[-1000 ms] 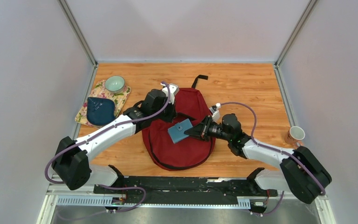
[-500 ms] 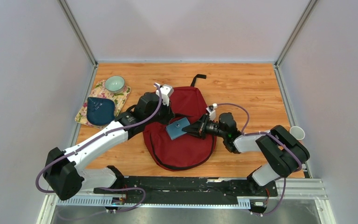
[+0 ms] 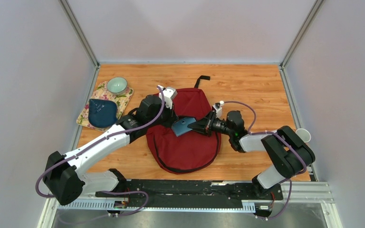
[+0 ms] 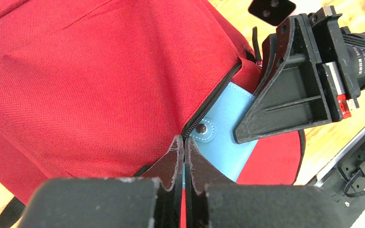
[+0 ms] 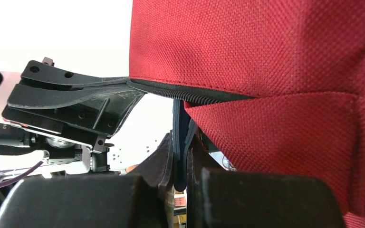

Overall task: Pack the student bag
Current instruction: Place the personal item in the student bag.

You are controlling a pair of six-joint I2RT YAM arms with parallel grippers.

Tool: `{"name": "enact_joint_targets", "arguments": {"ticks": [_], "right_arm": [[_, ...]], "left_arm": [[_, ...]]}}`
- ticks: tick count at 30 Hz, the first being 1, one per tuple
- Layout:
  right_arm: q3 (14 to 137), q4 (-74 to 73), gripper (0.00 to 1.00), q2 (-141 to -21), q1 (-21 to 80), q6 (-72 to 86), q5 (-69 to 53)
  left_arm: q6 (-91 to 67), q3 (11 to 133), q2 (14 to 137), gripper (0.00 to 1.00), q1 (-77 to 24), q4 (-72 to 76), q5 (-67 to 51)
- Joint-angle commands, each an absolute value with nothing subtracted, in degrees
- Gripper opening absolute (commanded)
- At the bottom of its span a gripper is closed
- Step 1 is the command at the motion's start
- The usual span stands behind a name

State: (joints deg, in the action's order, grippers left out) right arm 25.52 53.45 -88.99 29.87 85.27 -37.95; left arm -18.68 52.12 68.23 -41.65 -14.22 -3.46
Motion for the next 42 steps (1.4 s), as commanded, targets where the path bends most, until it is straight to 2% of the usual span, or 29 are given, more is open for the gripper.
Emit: {"name": "enact_joint_targets", "arguments": {"ticks": [1, 10, 21, 29, 35, 42], "right_arm": [[27.25, 60.72, 0.00, -88.86, 27.51, 87.10, -34.98], [26.02, 64.59, 0.00, -87.89, 26.81, 90.17, -39.81], [26.98, 67.94, 0.00, -88.33, 22.59, 92.20, -39.11], [27.77, 60.05, 0.00, -86.23, 22.59, 86.41, -37.10], [29.79, 52.74, 0.00, -83.76, 25.75, 79.28, -30.59], [33.39, 50.03, 0.00, -87.09, 29.97, 78.84, -25.32]], "left_arm": [[-17.05, 52.29, 65.92, 0.00, -42.19, -13.10, -4.22], [-15.91, 52.91, 67.59, 0.00, -42.19, -13.71, -4.48], [-15.29, 53.79, 68.29, 0.00, -42.19, -14.32, -6.15], [-16.17, 54.75, 68.29, 0.00, -42.19, -13.54, -8.17], [-16.96, 56.60, 68.64, 0.00, -42.19, -13.97, -10.11], [-17.05, 56.69, 68.38, 0.00, -42.19, -13.97, -8.97]]}}
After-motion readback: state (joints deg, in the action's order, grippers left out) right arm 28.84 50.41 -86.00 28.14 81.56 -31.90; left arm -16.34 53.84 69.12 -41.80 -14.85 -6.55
